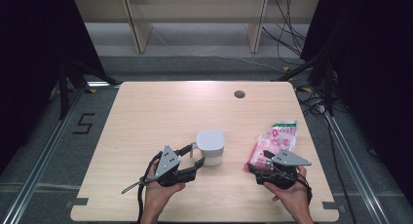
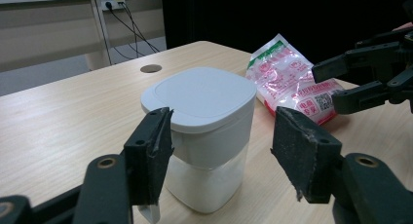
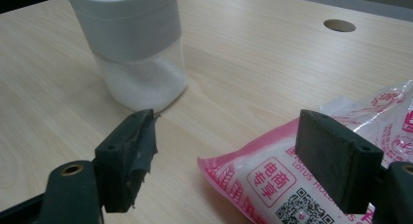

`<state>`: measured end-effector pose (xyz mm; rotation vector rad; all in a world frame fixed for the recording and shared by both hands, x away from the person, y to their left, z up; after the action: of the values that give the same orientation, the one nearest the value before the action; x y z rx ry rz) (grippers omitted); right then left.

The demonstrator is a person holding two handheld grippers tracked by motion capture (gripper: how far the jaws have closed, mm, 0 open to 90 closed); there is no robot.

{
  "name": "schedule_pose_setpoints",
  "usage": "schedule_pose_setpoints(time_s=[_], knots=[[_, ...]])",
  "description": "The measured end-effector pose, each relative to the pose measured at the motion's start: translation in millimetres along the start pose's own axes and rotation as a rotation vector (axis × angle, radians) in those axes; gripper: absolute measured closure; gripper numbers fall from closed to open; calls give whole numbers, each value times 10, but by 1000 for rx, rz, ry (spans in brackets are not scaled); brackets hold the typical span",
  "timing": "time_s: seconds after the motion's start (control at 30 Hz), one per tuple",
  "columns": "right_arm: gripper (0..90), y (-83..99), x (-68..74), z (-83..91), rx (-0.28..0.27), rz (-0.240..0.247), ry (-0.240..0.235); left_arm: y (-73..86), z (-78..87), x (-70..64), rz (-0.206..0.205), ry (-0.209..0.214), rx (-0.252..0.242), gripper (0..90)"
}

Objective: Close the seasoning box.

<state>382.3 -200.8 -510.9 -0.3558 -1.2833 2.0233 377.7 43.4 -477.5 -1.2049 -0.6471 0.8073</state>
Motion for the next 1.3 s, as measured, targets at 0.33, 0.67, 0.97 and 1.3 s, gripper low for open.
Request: schedule_pose_setpoints(time_s=[0.33, 0.67, 0.97, 1.3], knots=[[241, 21, -30, -14, 10, 24, -8, 52, 77, 78, 40, -37, 6, 333], [242, 33, -14, -33, 17, 25, -17, 123, 141, 120, 32, -55, 7, 318], [242, 28, 2, -12, 19, 33, -6, 243, 179, 124, 56, -68, 14, 310], [239, 16, 51, -23, 17, 39, -21, 365, 215, 73, 49, -84, 37, 296]])
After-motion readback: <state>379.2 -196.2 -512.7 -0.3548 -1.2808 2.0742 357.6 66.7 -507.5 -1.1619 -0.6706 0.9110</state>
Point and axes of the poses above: each handheld gripper's, and its own axes: z roughly backward along the jaws, y roughly out of its underside, x roughly to its left, the point moved 8 cm from there along -z, roughly forward along the jaws, and after that the axes turned 10 degrees about -y, right-handed, at the moved point
